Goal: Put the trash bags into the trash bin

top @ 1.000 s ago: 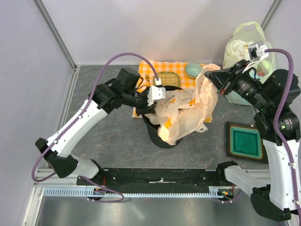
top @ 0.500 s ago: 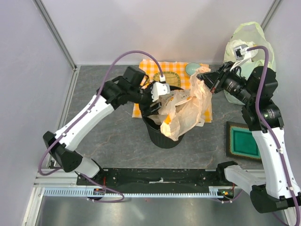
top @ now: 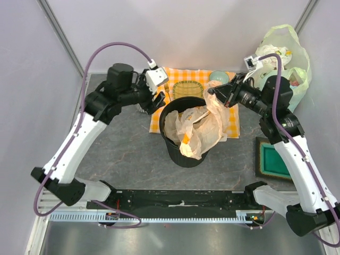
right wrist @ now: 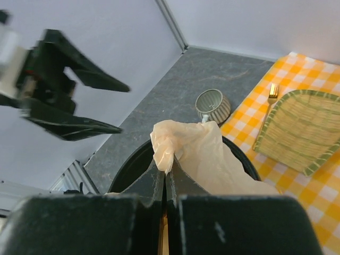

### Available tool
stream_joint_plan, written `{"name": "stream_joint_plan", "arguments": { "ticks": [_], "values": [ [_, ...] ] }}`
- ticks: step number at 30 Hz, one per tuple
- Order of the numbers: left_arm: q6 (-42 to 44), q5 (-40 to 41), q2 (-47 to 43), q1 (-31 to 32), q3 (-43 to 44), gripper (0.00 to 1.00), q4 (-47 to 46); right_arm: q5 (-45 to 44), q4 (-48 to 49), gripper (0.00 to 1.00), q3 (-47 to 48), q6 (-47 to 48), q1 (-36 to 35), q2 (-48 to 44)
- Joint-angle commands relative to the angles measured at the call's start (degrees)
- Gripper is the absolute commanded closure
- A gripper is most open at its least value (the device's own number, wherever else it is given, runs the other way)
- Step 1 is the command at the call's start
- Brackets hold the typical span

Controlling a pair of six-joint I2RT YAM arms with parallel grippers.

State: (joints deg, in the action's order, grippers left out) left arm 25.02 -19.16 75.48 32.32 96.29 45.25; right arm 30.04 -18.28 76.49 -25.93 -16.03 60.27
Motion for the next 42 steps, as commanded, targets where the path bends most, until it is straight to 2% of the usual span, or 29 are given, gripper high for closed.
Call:
{"name": "stream_joint_plan", "arguments": {
  "ticks": [1, 4, 7, 10, 11, 19, 20, 26, 31, 32, 34, 35, 39, 42],
  "values": [
    [-7.0, 3.5, 4.6, 0.0, -2.2, 0.29, -1.3, -2.2, 3.5, 1.00, -1.6, 0.7, -3.7, 1.7],
    [-9.4, 3.4, 6.7, 0.0, -2.9, 0.31, -2.4, -3.8, 3.8, 1.00, -2.8, 1.8, -4.8, 2.9],
    [-11.1, 5.3, 8.6, 0.0, -3.0, 0.38, -2.8, -5.1, 4.7, 1.00, -4.2, 2.5, -5.1, 3.9],
    [-13.0, 6.3, 9.9, 0.0, -3.2, 0.53, -3.6, -6.0, 7.1, 1.00, -4.2, 2.7, -5.1, 5.0],
    [-13.4, 6.4, 10.0, -0.1, -3.2, 0.62, -3.9, -6.1, 7.7, 1.00, -3.9, 2.6, -5.1, 5.5],
    [-16.2, 8.3, 11.2, -0.1, -2.8, 0.92, -6.6, -6.6, 13.5, 1.00, -0.9, 2.3, -5.3, 10.1],
    [-16.1, 8.4, 11.4, -0.1, -2.5, 0.98, -6.6, -6.8, 14.3, 1.00, -0.8, 2.3, -5.6, 10.6],
    [-16.9, 12.7, 11.3, -0.2, -2.3, 0.98, -9.6, -6.5, 17.8, 1.00, 0.2, 1.2, -6.4, 11.7],
    [-16.8, 9.3, 9.3, -0.2, -2.6, 0.98, -10.3, -5.0, 19.0, 1.00, 1.1, -1.0, -7.4, 11.6],
    [-16.7, 8.3, 8.7, -0.5, -2.5, 0.80, -10.1, -4.7, 18.6, 1.00, 0.9, -1.1, -7.6, 10.9],
    [-16.5, 4.5, 5.8, -1.8, -2.0, 0.54, -9.7, -4.6, 18.4, 1.00, 0.7, -1.4, -7.7, 10.0],
    [-16.8, 3.3, 4.9, -3.0, -1.5, 0.38, -9.6, -4.6, 15.9, 1.00, 0.3, -1.2, -7.8, 9.0],
    [-17.2, -6.8, 1.2, -7.3, 4.9, 0.19, -4.7, -3.9, 12.6, 1.00, -0.5, 0.2, -7.8, 6.0],
    [-17.4, -19.6, -0.5, -7.7, 11.3, 0.16, 0.8, -1.8, 11.3, 1.00, -1.4, 1.3, -7.9, 4.2]
  ]
}}
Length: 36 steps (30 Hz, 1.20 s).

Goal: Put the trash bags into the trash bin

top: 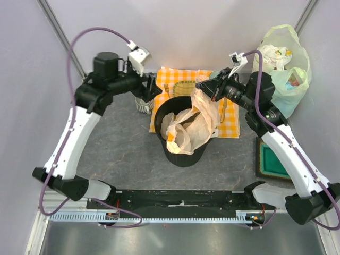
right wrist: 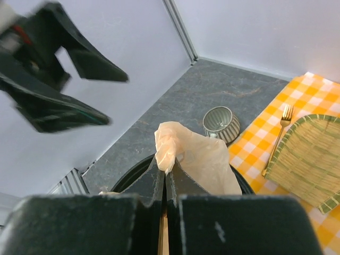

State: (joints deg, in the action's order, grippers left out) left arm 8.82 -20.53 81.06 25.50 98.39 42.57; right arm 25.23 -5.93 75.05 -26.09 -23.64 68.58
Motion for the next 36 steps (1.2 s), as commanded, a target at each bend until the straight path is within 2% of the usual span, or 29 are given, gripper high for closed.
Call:
{"name": "stream_joint_plan", "arguments": {
  "ticks": [1, 2, 4, 5, 7, 8, 10, 11, 13, 14, 18, 21, 22, 24, 25, 28, 32, 36],
  "values": [
    [-1.7, -21.6, -6.3, -0.8, 11.1, 0.14, 4.7, 3.7, -1.0, 1.00, -0.2, 1.8, -0.2, -4.6],
    [-3.2, -26.0, -6.2, -0.1, 11.8, 0.13, 7.0, 4.2, -0.8, 1.00, -0.6, 2.0, -0.3, -4.9],
    [-4.0, -28.1, -5.3, 1.2, 13.4, 0.09, 10.1, 5.5, 0.0, 1.00, -0.9, 2.4, -0.3, -5.1],
    [-2.9, -27.4, -4.9, 3.9, 14.0, 0.08, 12.6, 5.8, 0.8, 1.00, -0.9, 2.4, -0.3, -4.8],
    [-1.1, -24.4, -4.9, 7.6, 14.1, 0.07, 13.5, 6.8, 2.1, 1.00, -0.6, 1.9, -0.4, -4.2],
    [1.7, -20.1, -5.1, 11.9, 13.8, 0.07, 14.2, 7.4, 3.2, 1.00, -0.2, 1.5, -0.4, -3.6],
    [5.1, -14.0, -4.7, 16.1, 13.0, 0.06, 16.4, 9.1, 4.2, 1.00, 0.4, 0.8, -0.4, -2.8],
    [6.5, -8.5, -4.4, 18.3, 12.4, 0.06, 16.9, 9.7, 4.2, 1.00, 1.0, 0.7, -0.3, -2.7],
    [7.0, -4.8, -3.6, 18.8, 10.4, 0.05, 18.1, 11.1, 3.9, 1.00, 1.2, 0.7, -0.4, -3.3],
    [6.8, -0.3, -3.3, 19.1, 9.8, 0.05, 18.0, 11.4, 3.7, 1.00, 1.3, 0.7, -0.3, -3.7],
    [10.0, 2.5, -2.6, 19.2, 6.7, 0.05, 19.7, 11.7, 0.2, 1.00, 1.9, 2.4, -0.3, -5.7],
    [11.9, 2.2, -2.0, 18.8, 6.9, 0.17, 23.0, 10.0, -4.9, 1.00, 2.6, 5.7, -0.3, -7.5],
    [12.4, 1.7, -2.1, 18.5, 6.5, 0.29, 24.7, 9.7, -7.1, 1.00, 2.7, 6.5, -0.3, -8.4],
    [12.7, 0.8, -3.3, 16.2, 5.9, 0.46, 25.5, 7.8, -9.7, 1.00, 3.3, 9.1, -0.3, -9.1],
    [12.5, 0.8, -3.5, 15.1, 5.6, 0.61, 25.6, 6.9, -13.5, 1.00, 3.5, 10.3, -0.3, -9.7],
    [12.5, 0.7, -3.1, 10.0, 6.7, 0.82, 25.5, 2.3, -23.3, 1.00, 5.5, 16.4, 0.0, -10.4],
    [11.7, -2.1, -1.3, 4.8, 7.1, 0.87, 25.2, -3.3, -32.5, 1.00, 7.5, 23.3, 0.6, -10.7],
    [12.9, -4.4, -2.7, 3.6, 4.0, 0.86, 24.8, -2.6, -39.4, 1.00, 7.7, 28.6, 1.4, -12.7]
  ]
}}
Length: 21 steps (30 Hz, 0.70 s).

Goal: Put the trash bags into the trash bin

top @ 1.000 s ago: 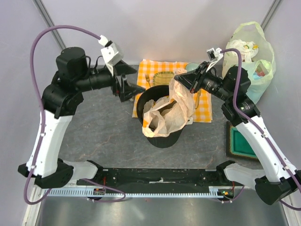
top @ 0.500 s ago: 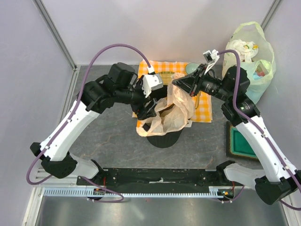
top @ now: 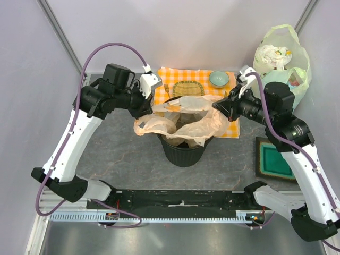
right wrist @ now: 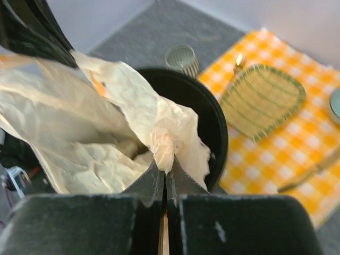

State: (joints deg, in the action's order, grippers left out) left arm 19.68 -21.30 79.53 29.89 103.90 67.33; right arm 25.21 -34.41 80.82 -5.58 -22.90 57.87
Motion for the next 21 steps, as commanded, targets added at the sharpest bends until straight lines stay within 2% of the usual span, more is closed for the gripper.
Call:
{"name": "stream_joint_plan", "arguments": {
  "ticks": [1, 3, 4, 6, 7, 8, 11, 14, 15, 17, 18, 19, 21],
  "values": [
    [2.5, -4.7, -2.8, -1.1, -2.1, 0.77, 0.0, -1.7, -13.1, 1.00, 2.4, 8.5, 0.7, -3.0],
    [3.9, -6.2, -4.9, -1.1, -4.7, 0.61, 0.1, -0.6, -14.5, 1.00, 2.4, 8.1, 0.7, -3.9],
    [4.3, -6.9, -7.0, -1.1, -5.7, 0.42, 0.1, -0.4, -14.9, 1.00, 1.7, 7.7, 0.7, -4.8],
    [4.8, -10.2, -8.5, -1.1, -7.4, 0.28, 0.1, 0.0, -14.6, 1.00, 0.8, 6.0, 0.7, -5.6],
    [5.4, -11.9, -9.4, -1.1, -7.5, 0.12, 0.1, 0.8, -13.9, 1.00, 0.1, 5.8, 0.7, -6.2],
    [5.2, -14.1, -10.7, -1.1, -7.5, 0.09, -0.5, 1.8, -13.6, 1.00, -0.1, 5.8, 0.7, -6.3],
    [3.5, -13.9, -11.4, -1.1, -4.9, 0.06, -4.5, 4.3, -12.5, 1.00, -0.5, 4.1, 0.7, -6.0],
    [5.5, -11.0, -10.6, -1.1, 0.4, 0.05, -8.1, 5.6, -11.4, 1.00, -0.6, 3.9, 0.7, -5.7],
    [6.4, -11.6, -10.1, -1.1, 4.2, 0.05, -8.3, 6.1, -11.0, 1.00, -0.6, 3.6, 0.7, -5.7],
    [10.8, -18.5, -8.8, 0.0, 8.1, 0.04, -6.0, 6.3, -10.1, 1.00, -0.3, 3.2, 0.7, -5.3],
    [11.9, -19.5, -7.6, 1.7, 10.5, 0.05, -4.8, 6.3, -10.0, 1.00, -0.3, 3.0, 0.7, -5.2],
    [14.1, -18.4, -6.9, 7.3, 11.2, 0.07, -3.4, 6.3, -10.0, 1.00, -0.2, 2.9, 0.7, -5.1],
    [17.3, -16.0, -5.7, 13.5, 11.2, 0.09, 2.3, 6.3, -10.1, 1.00, 0.1, 2.7, 0.7, -5.0]
  ]
}}
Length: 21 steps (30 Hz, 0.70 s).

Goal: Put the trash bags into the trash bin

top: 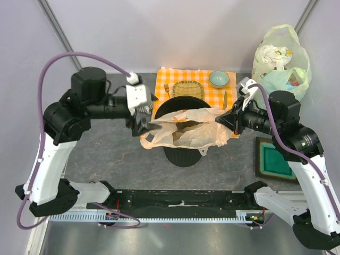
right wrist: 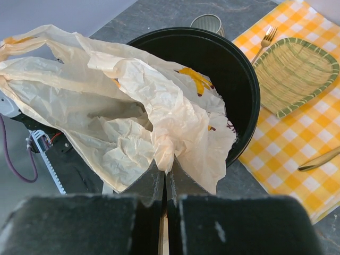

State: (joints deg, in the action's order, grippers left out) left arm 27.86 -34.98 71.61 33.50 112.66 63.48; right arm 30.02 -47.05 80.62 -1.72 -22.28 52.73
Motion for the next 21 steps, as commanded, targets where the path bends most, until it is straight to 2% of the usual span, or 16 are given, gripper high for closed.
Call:
{"name": "stream_joint_plan", "arguments": {
  "ticks": [1, 3, 8, 11, 12, 14, 15, 17, 18, 21],
  "values": [
    [12.3, -1.2, 2.6, 14.3, 1.7, 0.12, 7.6, 1.4, 2.5, 1.00, 0.6, -1.2, 0.1, 0.1],
    [13.5, 0.3, 2.2, 17.5, -1.5, 0.12, 8.5, 1.2, 2.0, 1.00, 0.9, -1.0, 0.1, 0.0],
    [17.0, 11.5, 2.8, 23.4, -8.4, 0.14, 8.7, 0.4, 0.8, 1.00, 1.2, -0.6, 0.1, -0.4],
    [21.4, 15.8, 1.7, 25.3, -12.0, 0.35, 11.5, -1.4, -1.3, 1.00, 1.3, 0.7, 0.1, -0.7],
    [22.1, 16.0, 0.8, 25.5, -14.8, 0.46, 11.9, -2.0, -1.7, 1.00, 1.3, 1.2, 0.1, -0.8],
    [23.4, 16.6, -1.9, 25.6, -17.5, 0.56, 12.6, -3.5, -3.4, 1.00, 1.3, 1.3, 0.1, -0.8],
    [23.6, 16.7, -2.4, 25.6, -19.4, 0.67, 13.1, -4.0, -4.1, 1.00, 1.2, 2.9, 0.0, -0.7],
    [24.3, 16.4, -3.8, 25.6, -22.6, 0.76, 13.6, -5.8, -5.4, 1.00, 0.7, 4.1, 0.2, -0.6],
    [23.4, 16.8, -4.1, 25.6, -23.9, 0.83, 12.9, -7.6, -5.9, 1.00, -0.3, 5.4, 0.2, -0.3],
    [22.9, 17.7, -5.4, 25.6, -30.0, 0.90, 9.4, -10.1, -5.3, 1.00, -2.9, 7.9, 0.1, 0.4]
  ]
}}
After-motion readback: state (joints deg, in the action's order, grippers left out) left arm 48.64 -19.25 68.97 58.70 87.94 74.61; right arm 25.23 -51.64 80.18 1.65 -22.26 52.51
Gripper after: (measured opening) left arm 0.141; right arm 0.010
